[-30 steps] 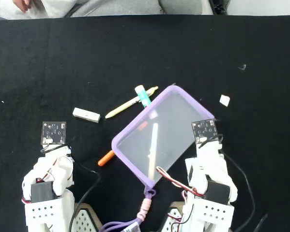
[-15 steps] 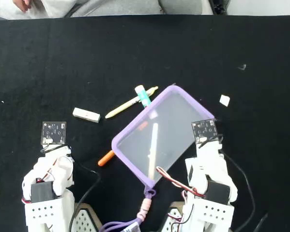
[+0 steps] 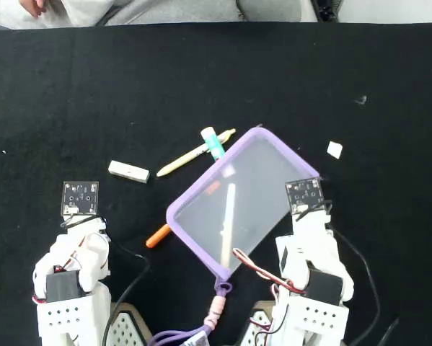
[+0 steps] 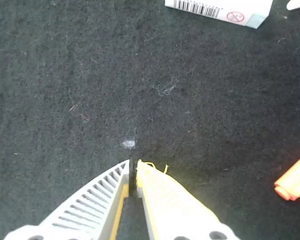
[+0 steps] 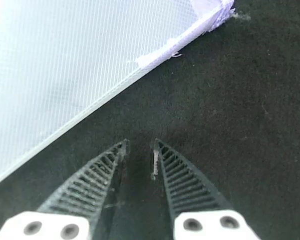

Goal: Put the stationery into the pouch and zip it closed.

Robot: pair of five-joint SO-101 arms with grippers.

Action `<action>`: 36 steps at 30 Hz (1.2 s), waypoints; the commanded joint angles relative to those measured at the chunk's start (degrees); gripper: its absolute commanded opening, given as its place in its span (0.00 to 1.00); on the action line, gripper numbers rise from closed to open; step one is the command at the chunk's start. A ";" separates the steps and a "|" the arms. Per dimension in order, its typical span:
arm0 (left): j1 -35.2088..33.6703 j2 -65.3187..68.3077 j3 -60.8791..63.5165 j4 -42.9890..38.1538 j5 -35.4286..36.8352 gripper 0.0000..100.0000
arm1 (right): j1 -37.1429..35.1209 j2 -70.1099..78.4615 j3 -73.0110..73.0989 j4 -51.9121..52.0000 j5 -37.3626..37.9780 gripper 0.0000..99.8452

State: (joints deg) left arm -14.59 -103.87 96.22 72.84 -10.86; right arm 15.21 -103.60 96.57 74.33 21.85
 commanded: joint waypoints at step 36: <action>0.40 -0.18 1.10 0.09 -0.09 0.03 | -32.62 -1.36 -31.25 5.36 20.66 0.08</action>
State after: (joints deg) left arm -14.59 -103.87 96.22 72.84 -10.86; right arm -11.78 -103.60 69.23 78.90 41.63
